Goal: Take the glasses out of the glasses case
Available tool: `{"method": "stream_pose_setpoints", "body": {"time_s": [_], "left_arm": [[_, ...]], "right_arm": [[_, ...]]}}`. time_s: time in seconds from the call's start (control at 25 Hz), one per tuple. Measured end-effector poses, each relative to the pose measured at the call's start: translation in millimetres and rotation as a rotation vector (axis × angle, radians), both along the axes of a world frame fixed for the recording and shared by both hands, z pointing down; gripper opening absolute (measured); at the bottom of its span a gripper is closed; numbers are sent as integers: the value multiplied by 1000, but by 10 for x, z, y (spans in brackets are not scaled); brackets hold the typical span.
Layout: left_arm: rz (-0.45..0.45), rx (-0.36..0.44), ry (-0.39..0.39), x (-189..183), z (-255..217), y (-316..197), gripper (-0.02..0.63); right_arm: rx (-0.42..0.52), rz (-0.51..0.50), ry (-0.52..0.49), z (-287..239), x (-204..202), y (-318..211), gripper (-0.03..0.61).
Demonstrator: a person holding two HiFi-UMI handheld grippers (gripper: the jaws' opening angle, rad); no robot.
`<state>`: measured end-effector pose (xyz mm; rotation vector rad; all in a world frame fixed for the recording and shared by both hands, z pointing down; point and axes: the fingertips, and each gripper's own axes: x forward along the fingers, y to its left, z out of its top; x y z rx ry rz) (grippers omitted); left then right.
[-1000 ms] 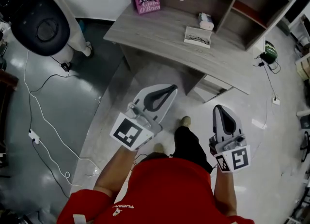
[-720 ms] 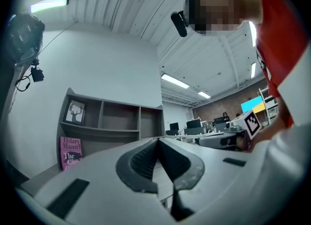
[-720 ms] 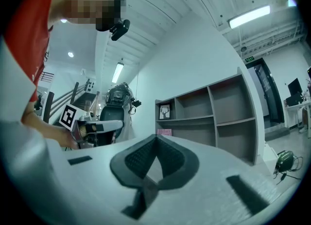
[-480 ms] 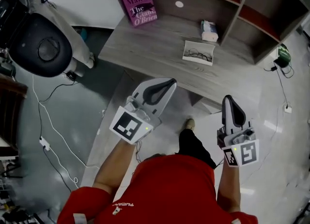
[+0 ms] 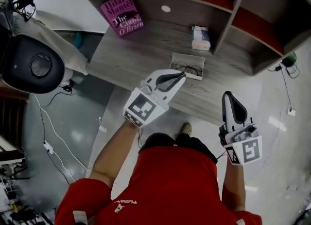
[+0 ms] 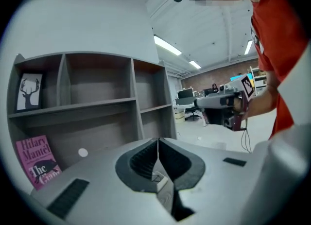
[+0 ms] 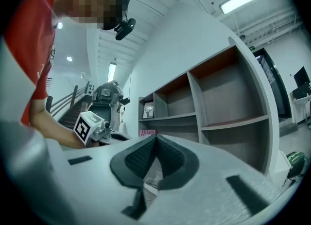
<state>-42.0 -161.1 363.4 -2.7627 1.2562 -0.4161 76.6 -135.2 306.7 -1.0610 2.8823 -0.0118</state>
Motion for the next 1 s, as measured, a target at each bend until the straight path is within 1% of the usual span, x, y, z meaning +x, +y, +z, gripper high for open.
{"method": "stream_pose_setpoints", "body": {"time_s": [0.24, 0.4, 0.6, 0.64, 0.68, 0.72, 1.0], "left_arm": [[84, -131, -130, 47, 482, -483, 12], [181, -232, -263, 80, 851, -689, 14], [306, -317, -429, 153, 1308, -889, 17], [331, -335, -457, 168, 1394, -913, 35], [356, -353, -485, 182, 1477, -933, 79], [380, -369, -512, 193, 1557, -949, 89], [529, -504, -690, 164, 2028, -989, 100]], "right_arm": [[-10, 26, 16, 37, 9, -299, 5], [-22, 92, 16, 40, 58, -437, 5], [-37, 154, 26, 84, 76, -537, 5], [-41, 168, 27, 93, 92, -549, 5], [-46, 182, 27, 106, 113, -558, 5], [-51, 197, 28, 122, 138, -565, 5], [-95, 281, 44, 244, 312, -651, 5]]}}
